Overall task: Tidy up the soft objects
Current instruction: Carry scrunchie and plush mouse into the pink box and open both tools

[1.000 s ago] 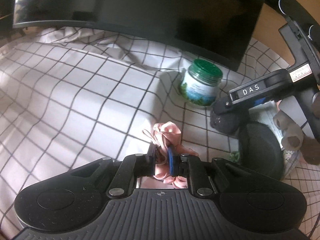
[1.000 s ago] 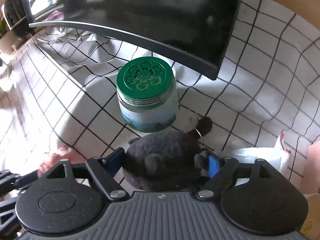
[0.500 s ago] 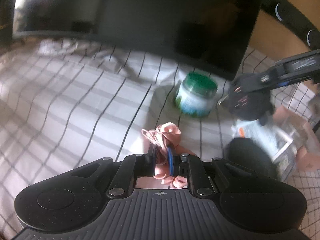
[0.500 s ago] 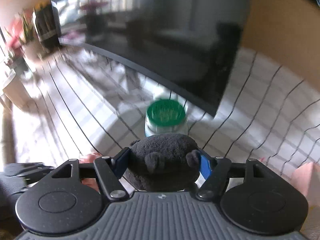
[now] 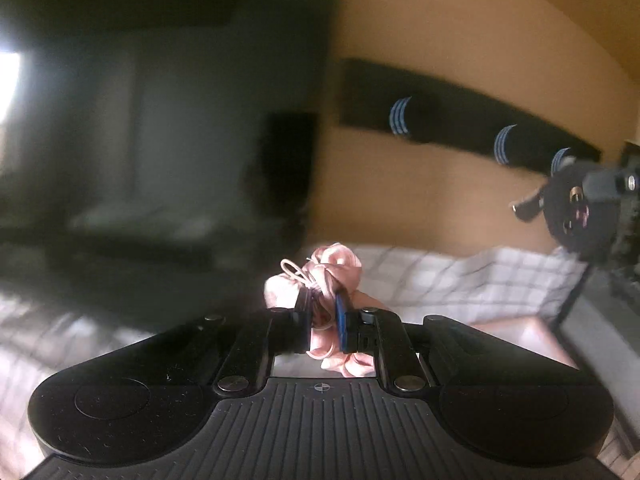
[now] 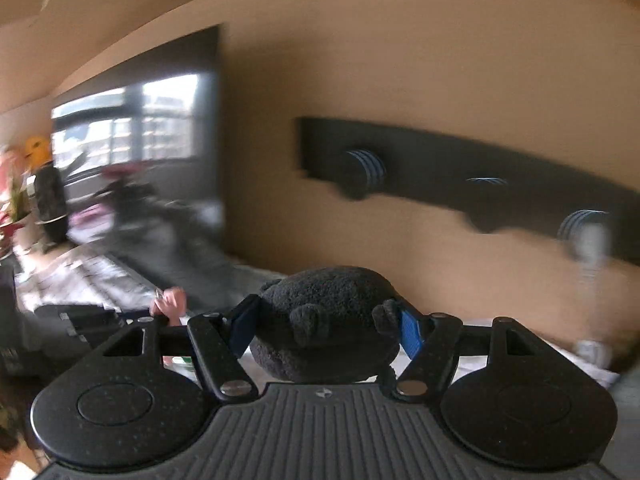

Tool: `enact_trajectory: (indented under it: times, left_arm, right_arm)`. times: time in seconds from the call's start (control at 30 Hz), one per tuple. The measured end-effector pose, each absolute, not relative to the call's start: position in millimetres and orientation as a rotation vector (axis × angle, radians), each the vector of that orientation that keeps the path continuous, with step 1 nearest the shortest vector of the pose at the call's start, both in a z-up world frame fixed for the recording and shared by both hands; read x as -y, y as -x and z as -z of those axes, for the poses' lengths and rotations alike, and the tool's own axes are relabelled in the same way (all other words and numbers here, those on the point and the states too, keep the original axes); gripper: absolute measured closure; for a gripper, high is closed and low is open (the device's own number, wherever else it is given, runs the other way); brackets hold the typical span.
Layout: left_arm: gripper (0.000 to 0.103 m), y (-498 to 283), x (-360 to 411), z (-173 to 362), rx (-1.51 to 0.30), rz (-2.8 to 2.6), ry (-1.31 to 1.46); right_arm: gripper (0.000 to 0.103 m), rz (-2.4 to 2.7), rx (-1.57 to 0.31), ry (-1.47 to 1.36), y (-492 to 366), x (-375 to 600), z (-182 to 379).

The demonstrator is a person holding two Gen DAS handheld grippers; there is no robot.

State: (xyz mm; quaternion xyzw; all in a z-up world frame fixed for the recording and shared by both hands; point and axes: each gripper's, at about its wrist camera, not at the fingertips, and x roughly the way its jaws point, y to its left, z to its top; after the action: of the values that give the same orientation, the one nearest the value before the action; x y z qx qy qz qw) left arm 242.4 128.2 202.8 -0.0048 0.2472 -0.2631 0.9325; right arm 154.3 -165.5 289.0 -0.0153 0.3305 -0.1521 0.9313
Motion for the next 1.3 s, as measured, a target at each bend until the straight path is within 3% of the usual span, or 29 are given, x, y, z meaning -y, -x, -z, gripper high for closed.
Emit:
enact_trajectory:
  times: [0.23, 0.57, 0.63, 0.73, 0.93, 1.3]
  left_arm:
    - [0.088, -228.2, -20.4, -209.8, -0.535, 0.763, -0.03]
    - [0.086, -213.6, 97.8, -157.1, -0.697, 1.032, -0.012]
    - [0.081, -220.5, 109.0, -141.7, -0.768, 1.057, 0.053]
    - [0.082, -227.1, 134.8, -108.5, -0.941, 0.917, -0.062]
    - [0.084, -222.7, 129.9, -91.6, -1.0, 0.89, -0.108]
    - [0.084, -221.1, 63.1, -141.3, -0.883, 0.953, 0.129]
  right_arm:
    - [0.033, 0.475, -0.68, -0.027, -97.1, 235.1, -285.6]
    - [0.033, 0.569, -0.714, -0.151, -68.9, 298.7, -258.7]
    - [0.031, 0.555, -0.723, -0.201, -68.6, 302.5, -247.5]
    - [0.027, 0.548, -0.738, -0.291, -72.4, 311.5, -227.7]
    - [0.027, 0.551, -0.791, -0.277, -70.7, 312.6, -206.8]
    - [0.027, 0.609, -0.804, -0.178, -50.0, 290.3, -193.6]
